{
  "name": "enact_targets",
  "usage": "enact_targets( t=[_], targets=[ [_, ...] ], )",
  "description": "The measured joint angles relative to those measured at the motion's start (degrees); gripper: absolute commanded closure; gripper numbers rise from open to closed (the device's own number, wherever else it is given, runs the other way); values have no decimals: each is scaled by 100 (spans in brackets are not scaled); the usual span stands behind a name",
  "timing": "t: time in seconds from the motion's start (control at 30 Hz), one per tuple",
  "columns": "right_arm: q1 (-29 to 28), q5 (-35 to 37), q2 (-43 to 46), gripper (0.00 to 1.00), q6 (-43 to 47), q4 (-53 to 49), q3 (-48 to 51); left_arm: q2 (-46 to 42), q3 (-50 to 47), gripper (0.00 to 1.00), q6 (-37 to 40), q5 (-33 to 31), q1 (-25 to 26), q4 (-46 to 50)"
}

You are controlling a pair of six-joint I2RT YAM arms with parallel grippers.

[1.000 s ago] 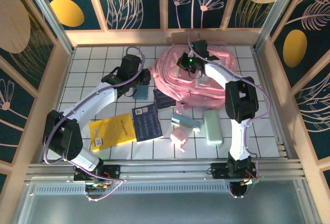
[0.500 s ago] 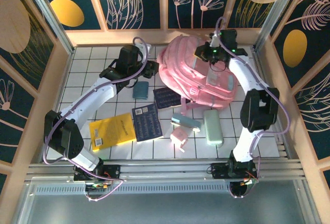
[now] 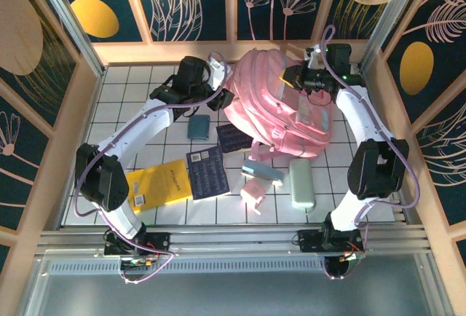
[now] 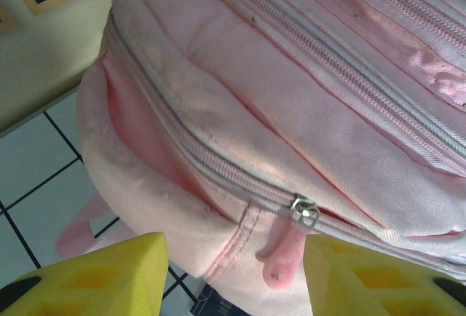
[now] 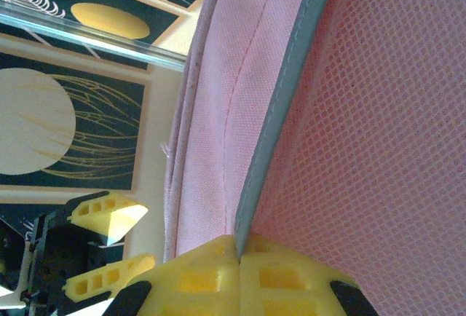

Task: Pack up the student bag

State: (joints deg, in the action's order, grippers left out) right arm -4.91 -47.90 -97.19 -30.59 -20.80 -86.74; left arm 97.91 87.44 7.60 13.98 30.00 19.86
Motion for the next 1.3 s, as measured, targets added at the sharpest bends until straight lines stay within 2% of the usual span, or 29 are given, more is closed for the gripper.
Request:
enact_targets(
  t=[0.23, 0.4, 0.63, 0.93, 1.17, 1.3],
  targets=[
    [0, -26, 184, 100, -39, 66, 109, 26, -284, 39, 372, 546, 7, 133],
    [0, -131, 232, 100, -155, 166, 133, 26, -710, 35, 511, 573, 35, 142],
    [-2, -271, 323, 100, -297, 387, 328, 26, -717, 33, 619, 476, 59, 138],
    [-57, -304, 396, 100, -295, 492, 367, 361, -428, 49, 931, 280, 157, 153],
    [-160, -299, 417, 100, -271, 492, 398, 420, -409, 72, 1132, 118, 205, 120],
    [-162, -299, 424, 100, -254, 492, 398, 184, -708, 85, 1198, 2, 247, -142]
  ],
)
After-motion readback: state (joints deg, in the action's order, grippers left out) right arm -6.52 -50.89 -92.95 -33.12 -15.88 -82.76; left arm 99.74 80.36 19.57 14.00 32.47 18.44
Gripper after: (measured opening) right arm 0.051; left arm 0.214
